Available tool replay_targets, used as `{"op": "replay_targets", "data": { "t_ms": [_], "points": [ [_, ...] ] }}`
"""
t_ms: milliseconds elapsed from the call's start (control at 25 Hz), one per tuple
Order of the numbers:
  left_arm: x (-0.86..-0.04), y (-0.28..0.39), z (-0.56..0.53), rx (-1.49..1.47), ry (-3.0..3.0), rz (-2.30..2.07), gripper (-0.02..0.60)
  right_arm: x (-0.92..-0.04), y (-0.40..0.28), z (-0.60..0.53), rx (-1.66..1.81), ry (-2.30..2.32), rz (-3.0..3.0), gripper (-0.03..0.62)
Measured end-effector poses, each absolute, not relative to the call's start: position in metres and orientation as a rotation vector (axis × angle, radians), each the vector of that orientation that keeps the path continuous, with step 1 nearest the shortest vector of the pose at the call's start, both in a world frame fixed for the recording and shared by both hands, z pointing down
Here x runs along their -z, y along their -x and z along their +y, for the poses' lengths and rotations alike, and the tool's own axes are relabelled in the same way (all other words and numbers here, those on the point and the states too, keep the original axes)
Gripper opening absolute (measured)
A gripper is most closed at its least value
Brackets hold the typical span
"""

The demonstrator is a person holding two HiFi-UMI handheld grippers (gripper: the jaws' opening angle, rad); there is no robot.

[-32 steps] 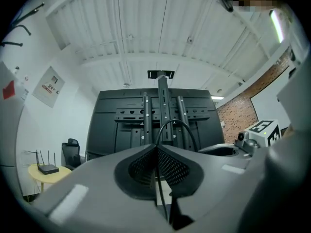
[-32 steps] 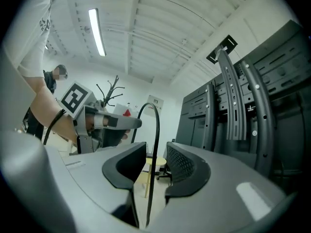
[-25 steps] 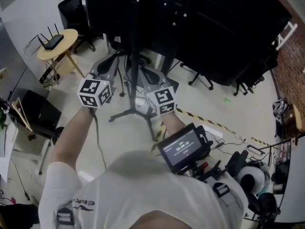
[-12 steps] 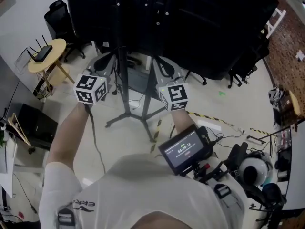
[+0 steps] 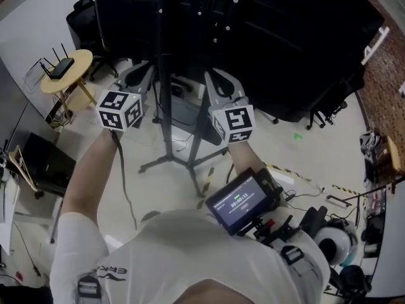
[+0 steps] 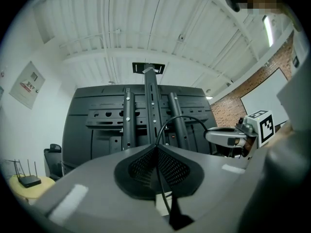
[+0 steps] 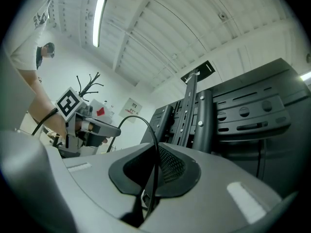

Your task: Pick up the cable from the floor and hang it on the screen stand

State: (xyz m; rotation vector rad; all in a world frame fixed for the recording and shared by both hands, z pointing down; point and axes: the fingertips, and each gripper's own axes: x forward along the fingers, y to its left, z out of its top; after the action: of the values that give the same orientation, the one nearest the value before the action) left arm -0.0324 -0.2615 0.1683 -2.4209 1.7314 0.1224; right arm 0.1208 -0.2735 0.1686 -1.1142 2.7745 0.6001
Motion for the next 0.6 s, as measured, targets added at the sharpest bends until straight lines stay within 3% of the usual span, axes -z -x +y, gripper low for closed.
{"op": "replay_targets", "data": {
  "t_ms": [600],
  "points": [
    [-0.129, 0.108, -0.346, -0.153, 2.486, 1.549, 0.007, -0.123, -0.043, -0.352, -0.684, 1.188, 2.700, 0.031]
  ]
}}
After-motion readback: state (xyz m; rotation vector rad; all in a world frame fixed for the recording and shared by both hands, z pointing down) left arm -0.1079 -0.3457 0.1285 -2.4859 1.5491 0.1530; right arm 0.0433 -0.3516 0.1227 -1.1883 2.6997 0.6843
